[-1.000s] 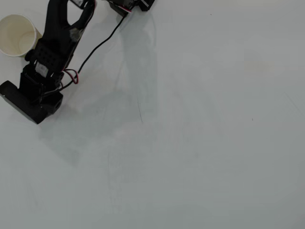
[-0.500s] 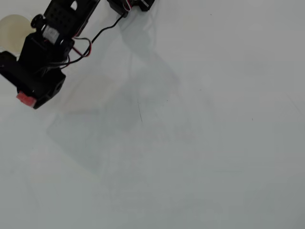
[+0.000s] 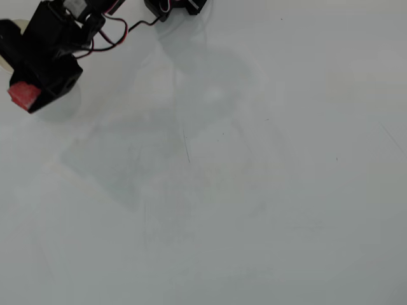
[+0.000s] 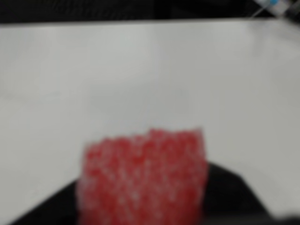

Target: Pick up the cube and drop it in the cup.

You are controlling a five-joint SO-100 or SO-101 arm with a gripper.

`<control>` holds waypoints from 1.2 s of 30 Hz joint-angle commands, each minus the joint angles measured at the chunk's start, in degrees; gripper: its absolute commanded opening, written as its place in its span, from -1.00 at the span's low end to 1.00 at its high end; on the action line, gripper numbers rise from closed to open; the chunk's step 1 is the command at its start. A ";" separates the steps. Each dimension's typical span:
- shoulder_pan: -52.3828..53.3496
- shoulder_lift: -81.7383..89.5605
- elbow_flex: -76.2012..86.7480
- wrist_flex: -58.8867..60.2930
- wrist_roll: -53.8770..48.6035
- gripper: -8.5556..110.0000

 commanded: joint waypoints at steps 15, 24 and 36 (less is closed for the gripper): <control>15.21 15.73 4.48 -0.18 0.35 -0.86; 19.07 17.31 5.45 0.09 0.35 -0.86; 18.19 26.54 11.51 0.62 0.44 -0.86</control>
